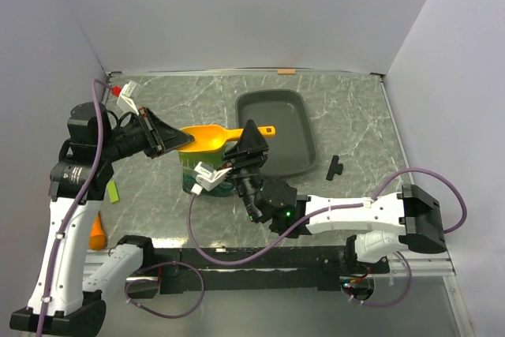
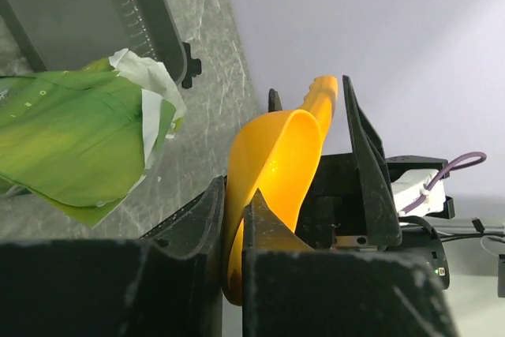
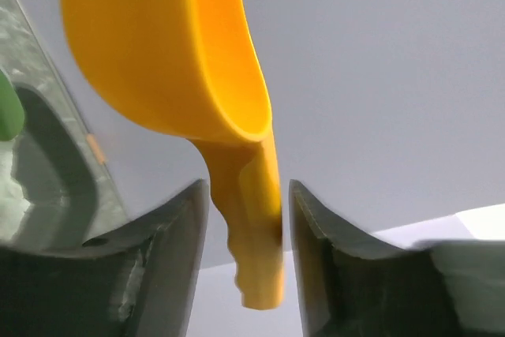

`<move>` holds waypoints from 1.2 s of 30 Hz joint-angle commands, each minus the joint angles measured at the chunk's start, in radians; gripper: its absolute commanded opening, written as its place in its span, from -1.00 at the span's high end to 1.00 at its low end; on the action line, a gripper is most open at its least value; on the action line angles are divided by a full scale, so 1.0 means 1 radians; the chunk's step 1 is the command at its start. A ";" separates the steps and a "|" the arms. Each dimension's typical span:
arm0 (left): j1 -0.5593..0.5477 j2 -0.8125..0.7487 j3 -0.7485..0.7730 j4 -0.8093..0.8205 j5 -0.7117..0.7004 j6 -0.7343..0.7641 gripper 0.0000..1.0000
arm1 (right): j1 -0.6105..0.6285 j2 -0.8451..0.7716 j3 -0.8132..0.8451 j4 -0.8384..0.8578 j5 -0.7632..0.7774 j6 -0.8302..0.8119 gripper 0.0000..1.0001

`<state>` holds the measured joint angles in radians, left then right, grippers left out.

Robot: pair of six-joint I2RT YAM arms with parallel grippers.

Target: Fill the litter box with clean litter

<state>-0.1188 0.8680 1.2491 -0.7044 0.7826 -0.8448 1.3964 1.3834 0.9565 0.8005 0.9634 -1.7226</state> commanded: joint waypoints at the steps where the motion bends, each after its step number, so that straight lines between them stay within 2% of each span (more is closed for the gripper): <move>1: -0.007 -0.018 0.059 0.040 0.018 0.084 0.99 | 0.010 -0.089 0.050 -0.281 0.032 0.345 -0.42; 3: -0.007 -0.026 0.064 0.054 0.000 0.118 0.99 | 0.010 -0.160 0.126 -0.542 -0.029 0.560 -0.56; 4: -0.007 -0.026 0.064 0.069 -0.005 0.127 0.99 | 0.010 -0.179 0.160 -0.693 -0.070 0.782 -0.61; 5: -0.005 -0.026 0.064 0.074 -0.009 0.139 0.98 | 0.010 -0.196 0.198 -0.907 -0.110 0.878 -0.64; 6: -0.007 -0.020 0.069 0.080 -0.017 0.162 0.99 | 0.009 -0.226 0.256 -0.994 -0.150 1.022 -0.67; 8: -0.007 -0.011 0.069 0.098 -0.008 0.183 0.99 | 0.007 -0.259 0.297 -1.137 -0.285 1.113 -0.70; 13: -0.007 0.023 0.075 0.151 0.010 0.233 0.99 | -0.042 -0.334 0.407 -1.276 -0.452 1.303 -0.76; 14: -0.007 0.026 0.075 0.173 0.020 0.254 0.99 | -0.066 -0.337 0.427 -1.299 -0.542 1.337 -0.75; 18: -0.007 0.017 0.062 0.239 0.055 0.299 0.99 | -0.277 -0.313 0.537 -1.388 -0.773 1.520 -0.71; 21: -0.005 0.009 0.049 0.275 0.079 0.338 0.99 | -0.399 -0.284 0.574 -1.377 -0.984 1.631 -0.66; 22: -0.005 0.006 0.043 0.286 0.084 0.346 0.99 | -0.475 -0.277 0.577 -1.344 -1.027 1.659 -0.65; 24: -0.005 -0.004 0.009 0.331 0.089 0.357 0.99 | -0.540 -0.276 0.562 -1.292 -1.174 1.751 -0.64; 26: -0.005 -0.009 -0.020 0.344 0.096 0.368 0.99 | -0.654 -0.290 0.515 -1.192 -1.285 1.819 -0.61; 27: -0.005 -0.014 -0.034 0.356 0.102 0.365 0.98 | -0.700 -0.300 0.484 -1.136 -1.422 1.903 -0.61; 28: -0.005 -0.020 -0.049 0.402 0.107 0.365 0.98 | -0.783 -0.313 0.449 -1.076 -1.489 1.952 -0.60; 29: -0.005 -0.039 -0.084 0.426 0.110 0.352 0.99 | -0.825 -0.332 0.379 -0.951 -1.550 2.006 -0.58; 30: -0.005 -0.049 -0.097 0.446 0.113 0.349 0.98 | -0.858 -0.339 0.348 -0.896 -1.662 2.091 -0.57; 32: -0.005 -0.067 -0.117 0.464 0.116 0.358 0.99 | -0.934 -0.348 0.280 -0.777 -1.738 2.161 -0.57; 36: -0.005 -0.076 -0.129 0.471 0.124 0.375 0.98 | -0.999 -0.351 0.182 -0.614 -1.876 2.313 -0.56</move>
<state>-0.1223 0.8211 1.1194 -0.3386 0.8703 -0.4973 0.4496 1.0634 1.2098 -0.1211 -0.6422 0.3595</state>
